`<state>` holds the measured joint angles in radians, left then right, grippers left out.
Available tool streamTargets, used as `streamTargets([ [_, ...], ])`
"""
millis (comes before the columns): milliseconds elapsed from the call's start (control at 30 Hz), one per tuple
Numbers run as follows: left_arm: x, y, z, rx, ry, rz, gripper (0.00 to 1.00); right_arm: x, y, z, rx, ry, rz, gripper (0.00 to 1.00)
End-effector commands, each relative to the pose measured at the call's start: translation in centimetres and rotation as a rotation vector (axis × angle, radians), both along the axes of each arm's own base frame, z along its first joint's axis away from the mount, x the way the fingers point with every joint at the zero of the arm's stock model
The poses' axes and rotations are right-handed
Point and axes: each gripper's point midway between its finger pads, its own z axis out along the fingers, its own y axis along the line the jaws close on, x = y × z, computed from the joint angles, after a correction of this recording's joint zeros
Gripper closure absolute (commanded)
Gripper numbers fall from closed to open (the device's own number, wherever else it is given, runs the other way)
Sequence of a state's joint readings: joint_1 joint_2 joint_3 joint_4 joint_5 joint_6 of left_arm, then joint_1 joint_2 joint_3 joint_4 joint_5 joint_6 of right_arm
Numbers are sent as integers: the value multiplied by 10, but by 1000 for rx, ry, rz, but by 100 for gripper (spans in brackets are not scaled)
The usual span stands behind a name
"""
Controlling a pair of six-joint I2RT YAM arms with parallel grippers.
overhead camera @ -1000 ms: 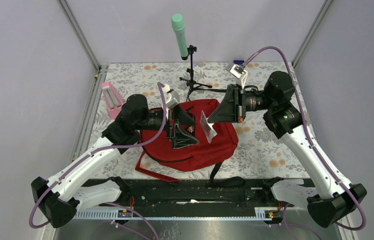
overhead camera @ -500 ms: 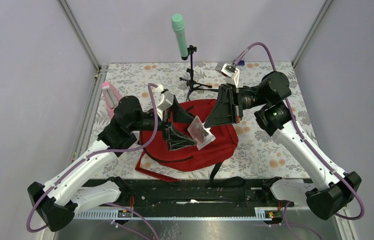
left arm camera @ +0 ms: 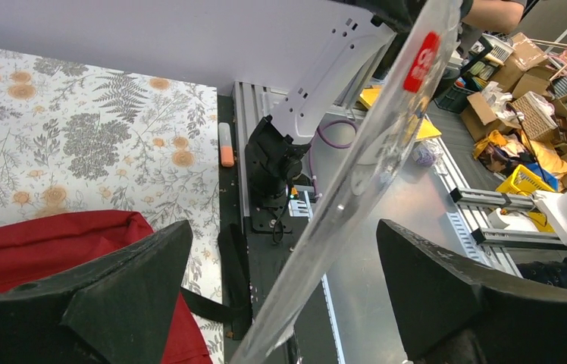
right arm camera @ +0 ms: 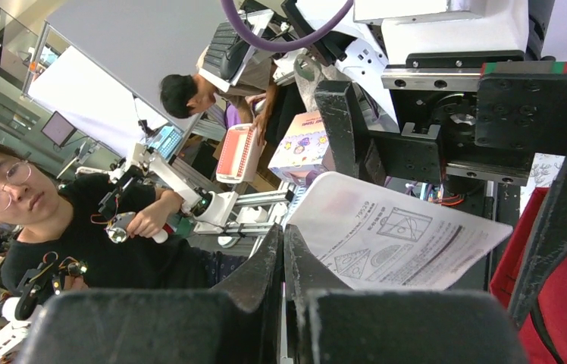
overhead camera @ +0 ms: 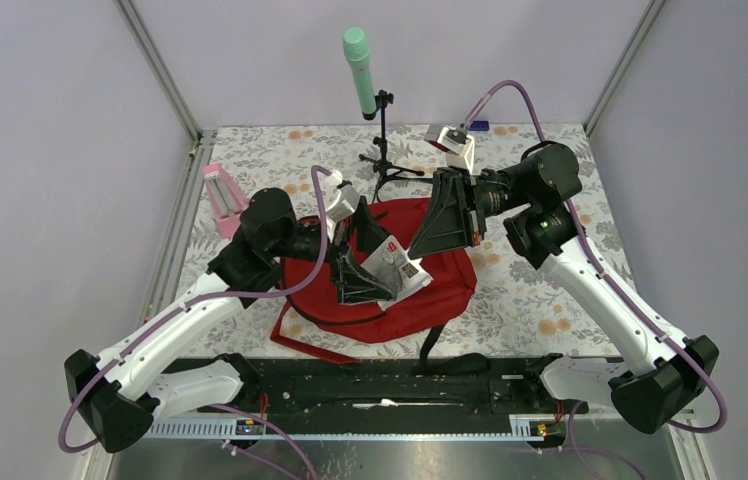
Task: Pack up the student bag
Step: Pick up the stationery from the center of the board.
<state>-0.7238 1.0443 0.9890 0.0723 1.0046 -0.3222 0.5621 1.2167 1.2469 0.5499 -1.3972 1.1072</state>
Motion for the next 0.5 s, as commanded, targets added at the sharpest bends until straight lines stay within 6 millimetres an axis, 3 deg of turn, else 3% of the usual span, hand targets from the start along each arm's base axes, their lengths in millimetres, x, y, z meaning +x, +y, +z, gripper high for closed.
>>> streamTargets([
  [0, -13, 1, 34, -83, -77, -77, 7, -13, -5, 16, 35, -82, 45, 100],
  [100, -25, -1, 35, -73, -56, -142, 19, -11, -4, 14, 33, -78, 46, 100],
  [267, -32, -8, 25, -38, -32, -184, 28, -9, -2, 12, 30, -72, 48, 100],
  [333, -33, -9, 23, -33, -27, -187, 28, -9, -3, 13, 30, -72, 50, 100],
  [467, -27, -12, 18, -21, -33, -155, 18, -11, -4, 16, 34, -75, 59, 100],
])
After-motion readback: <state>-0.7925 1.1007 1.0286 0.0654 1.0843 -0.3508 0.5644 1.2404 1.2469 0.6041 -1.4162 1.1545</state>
